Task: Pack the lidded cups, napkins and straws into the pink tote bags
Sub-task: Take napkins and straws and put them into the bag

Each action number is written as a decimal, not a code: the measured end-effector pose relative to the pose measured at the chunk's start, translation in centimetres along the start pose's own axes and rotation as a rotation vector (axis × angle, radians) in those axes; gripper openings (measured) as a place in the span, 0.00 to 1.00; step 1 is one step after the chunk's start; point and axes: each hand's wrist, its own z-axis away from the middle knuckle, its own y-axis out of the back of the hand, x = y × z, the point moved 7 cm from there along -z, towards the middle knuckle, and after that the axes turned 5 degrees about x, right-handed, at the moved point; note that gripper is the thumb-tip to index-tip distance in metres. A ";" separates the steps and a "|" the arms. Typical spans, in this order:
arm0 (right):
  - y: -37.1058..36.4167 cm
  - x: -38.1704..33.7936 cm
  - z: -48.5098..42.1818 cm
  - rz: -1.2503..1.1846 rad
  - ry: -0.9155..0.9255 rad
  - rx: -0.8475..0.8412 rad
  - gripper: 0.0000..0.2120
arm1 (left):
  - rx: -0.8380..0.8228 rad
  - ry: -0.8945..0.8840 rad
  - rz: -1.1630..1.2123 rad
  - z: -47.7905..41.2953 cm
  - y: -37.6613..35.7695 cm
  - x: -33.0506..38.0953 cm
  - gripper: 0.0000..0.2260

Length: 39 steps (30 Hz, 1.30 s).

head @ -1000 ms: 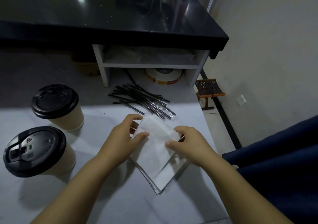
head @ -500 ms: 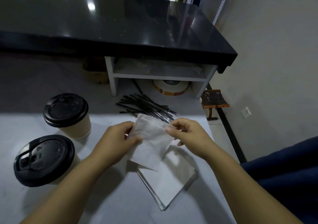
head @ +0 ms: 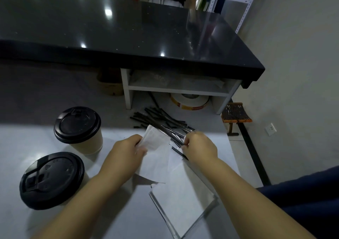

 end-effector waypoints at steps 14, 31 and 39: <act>4.5 1.8 1.2 -0.457 -0.037 0.090 0.06 | 0.022 -0.008 -0.007 0.7 1.2 2.1 0.03; 14.5 -11.0 6.3 -0.850 0.498 0.349 0.10 | 0.428 -0.168 -0.004 7.2 19.8 3.3 0.08; 14.4 -26.0 11.5 -0.787 0.680 0.376 0.07 | 0.614 -0.165 -0.109 13.1 33.7 -4.4 0.09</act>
